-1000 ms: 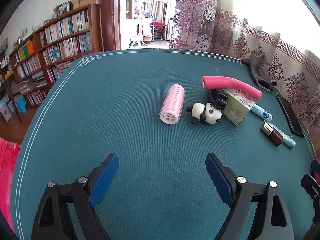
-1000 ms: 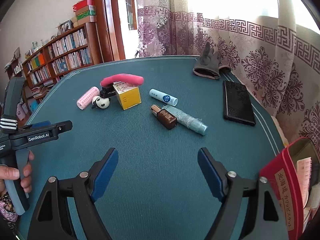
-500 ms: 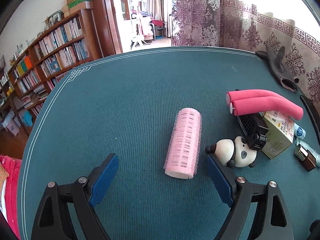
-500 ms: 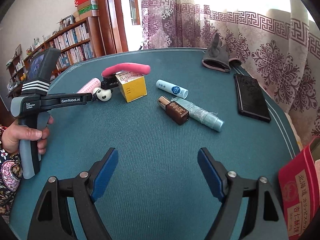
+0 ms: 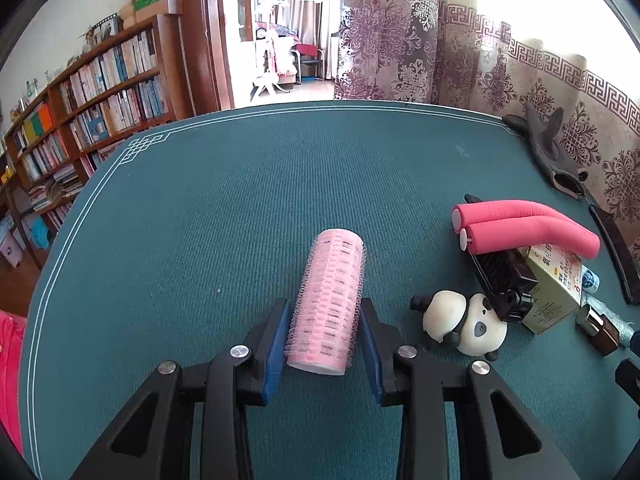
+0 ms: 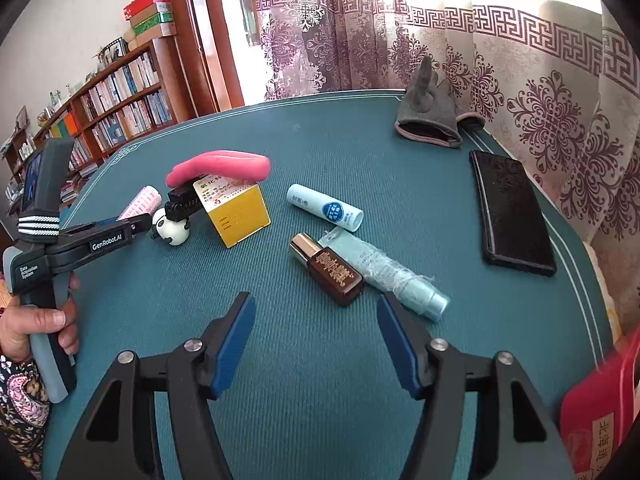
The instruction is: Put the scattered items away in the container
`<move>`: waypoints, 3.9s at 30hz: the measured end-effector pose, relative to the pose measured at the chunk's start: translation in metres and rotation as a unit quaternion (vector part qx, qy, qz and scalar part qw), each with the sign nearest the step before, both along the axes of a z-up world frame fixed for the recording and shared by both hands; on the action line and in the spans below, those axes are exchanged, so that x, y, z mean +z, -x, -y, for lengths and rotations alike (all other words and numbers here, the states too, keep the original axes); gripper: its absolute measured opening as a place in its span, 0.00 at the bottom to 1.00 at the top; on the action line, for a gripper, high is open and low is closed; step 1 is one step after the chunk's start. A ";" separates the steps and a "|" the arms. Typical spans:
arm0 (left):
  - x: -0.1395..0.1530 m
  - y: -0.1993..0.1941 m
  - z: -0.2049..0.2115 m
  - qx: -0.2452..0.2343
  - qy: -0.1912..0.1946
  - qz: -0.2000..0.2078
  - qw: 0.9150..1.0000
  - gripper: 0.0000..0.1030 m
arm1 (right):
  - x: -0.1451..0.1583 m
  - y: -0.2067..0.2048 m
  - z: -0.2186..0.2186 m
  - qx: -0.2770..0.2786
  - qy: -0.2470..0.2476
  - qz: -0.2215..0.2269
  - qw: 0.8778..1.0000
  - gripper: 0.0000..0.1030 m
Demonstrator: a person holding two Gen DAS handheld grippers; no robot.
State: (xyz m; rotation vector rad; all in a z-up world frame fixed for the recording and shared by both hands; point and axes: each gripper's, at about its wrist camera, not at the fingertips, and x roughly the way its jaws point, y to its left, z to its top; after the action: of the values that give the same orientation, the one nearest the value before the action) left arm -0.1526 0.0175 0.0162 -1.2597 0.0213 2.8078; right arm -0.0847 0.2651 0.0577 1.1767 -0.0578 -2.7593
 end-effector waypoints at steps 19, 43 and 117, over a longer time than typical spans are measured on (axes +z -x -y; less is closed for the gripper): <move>0.000 -0.009 0.005 0.005 -0.016 0.003 1.000 0.33 | -0.020 0.006 0.022 0.029 -0.051 0.021 0.998 0.21; 0.018 -0.023 0.018 0.041 -0.002 -0.046 0.998 1.00 | -0.020 -0.062 -0.007 0.011 0.067 0.015 0.998 0.21; 0.100 -0.252 -0.311 -0.400 -0.080 -0.083 0.909 0.30 | 0.049 -0.253 -0.251 -0.279 0.055 -0.078 0.956 0.21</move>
State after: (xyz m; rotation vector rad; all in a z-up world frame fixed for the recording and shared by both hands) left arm 0.0997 0.3289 0.1164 -0.7260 0.2493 2.1261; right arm 0.1681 0.5163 0.1068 1.0316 -0.6063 -3.2617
